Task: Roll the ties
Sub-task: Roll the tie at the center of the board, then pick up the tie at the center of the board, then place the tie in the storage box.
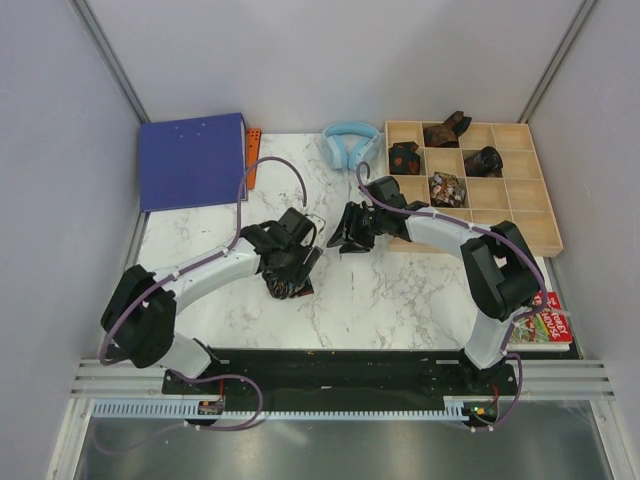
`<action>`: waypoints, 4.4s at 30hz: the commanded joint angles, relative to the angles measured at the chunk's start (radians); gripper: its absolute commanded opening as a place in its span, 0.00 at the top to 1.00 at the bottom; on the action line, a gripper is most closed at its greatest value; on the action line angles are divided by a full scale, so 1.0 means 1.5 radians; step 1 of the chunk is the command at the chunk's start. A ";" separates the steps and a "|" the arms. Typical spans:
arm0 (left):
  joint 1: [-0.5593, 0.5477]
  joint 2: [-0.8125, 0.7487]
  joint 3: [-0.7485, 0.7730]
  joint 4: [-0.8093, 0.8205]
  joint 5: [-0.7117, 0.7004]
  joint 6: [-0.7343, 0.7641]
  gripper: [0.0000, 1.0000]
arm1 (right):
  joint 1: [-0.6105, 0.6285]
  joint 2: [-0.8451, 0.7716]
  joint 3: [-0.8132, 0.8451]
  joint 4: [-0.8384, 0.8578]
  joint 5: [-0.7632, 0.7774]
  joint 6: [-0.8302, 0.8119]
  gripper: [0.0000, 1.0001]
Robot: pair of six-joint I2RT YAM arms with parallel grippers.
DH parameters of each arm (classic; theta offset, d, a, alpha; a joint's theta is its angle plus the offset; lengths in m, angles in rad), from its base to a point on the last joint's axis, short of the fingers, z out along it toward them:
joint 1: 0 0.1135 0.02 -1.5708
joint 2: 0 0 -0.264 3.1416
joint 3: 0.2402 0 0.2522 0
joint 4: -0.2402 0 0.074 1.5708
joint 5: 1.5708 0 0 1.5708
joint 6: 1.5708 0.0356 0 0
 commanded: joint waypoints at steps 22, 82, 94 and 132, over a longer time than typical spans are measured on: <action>0.003 0.098 -0.009 -0.009 -0.123 -0.023 0.83 | 0.000 -0.042 -0.022 0.014 0.002 -0.013 0.47; -0.239 0.397 0.829 0.008 0.100 0.124 0.98 | -0.412 -0.167 -0.107 -0.046 -0.139 -0.012 0.99; -0.198 0.463 0.829 0.068 0.062 0.123 0.98 | -0.427 -0.163 -0.138 -0.043 -0.116 -0.009 1.00; -0.098 0.629 0.834 0.132 0.056 0.041 0.98 | -0.427 -0.205 -0.271 -0.052 -0.132 -0.054 0.83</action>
